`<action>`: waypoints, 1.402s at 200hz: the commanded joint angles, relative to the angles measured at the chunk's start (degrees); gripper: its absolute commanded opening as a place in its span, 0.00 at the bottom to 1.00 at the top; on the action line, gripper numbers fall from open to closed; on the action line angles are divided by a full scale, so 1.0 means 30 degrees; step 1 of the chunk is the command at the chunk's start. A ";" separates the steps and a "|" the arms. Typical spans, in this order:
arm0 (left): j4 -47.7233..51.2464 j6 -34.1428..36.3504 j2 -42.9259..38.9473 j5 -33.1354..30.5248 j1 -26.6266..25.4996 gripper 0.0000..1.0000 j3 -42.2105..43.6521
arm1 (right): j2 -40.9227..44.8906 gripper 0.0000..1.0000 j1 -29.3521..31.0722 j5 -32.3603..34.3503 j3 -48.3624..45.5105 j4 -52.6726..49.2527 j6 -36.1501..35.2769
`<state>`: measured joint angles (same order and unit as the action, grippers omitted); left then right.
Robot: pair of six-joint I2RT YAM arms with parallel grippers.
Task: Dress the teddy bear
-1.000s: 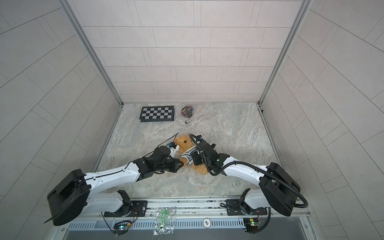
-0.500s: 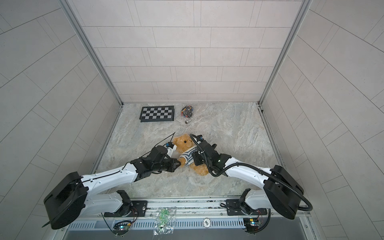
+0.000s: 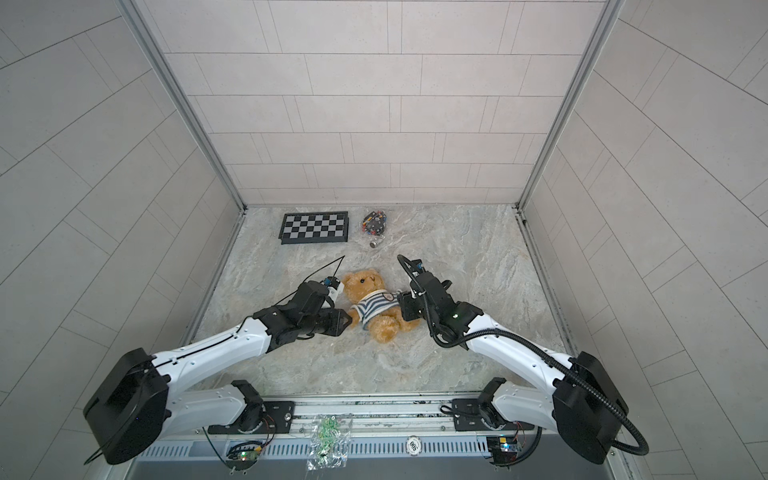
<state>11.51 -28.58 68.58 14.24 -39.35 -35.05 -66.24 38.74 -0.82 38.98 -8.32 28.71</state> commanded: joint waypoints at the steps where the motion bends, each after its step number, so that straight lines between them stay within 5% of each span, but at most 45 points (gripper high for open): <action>1: 0.1722 0.0410 -0.1018 -0.0767 0.0069 0.35 -0.1045 | 0.0096 0.46 -0.0241 0.0145 -0.0292 -0.0182 -0.0071; 52: 0.5115 0.1558 -0.0392 -0.3968 -0.2243 0.44 -0.5696 | 0.0348 0.46 -0.0864 -0.0454 -0.0627 0.0273 -0.0312; 117: 0.3106 -0.0027 0.5698 -0.1652 -0.3234 0.39 -0.9041 | 0.2063 0.46 -0.2447 -0.1638 -0.1038 0.0559 -0.0136; 196: 0.1813 -0.0575 0.6187 -0.0771 -0.2278 0.30 -0.6967 | -0.0616 0.44 -0.5290 -0.3532 -0.0709 0.0436 -0.1275; 280: -0.0523 -0.0318 0.4669 0.2025 0.0143 0.21 -0.4329 | -0.3889 0.38 -0.1852 -0.4649 -0.0588 0.4521 0.1268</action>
<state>13.69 -29.69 83.85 16.32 -41.19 -50.43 -76.69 30.02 -13.74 36.10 0.78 28.80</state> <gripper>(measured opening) 0.224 0.379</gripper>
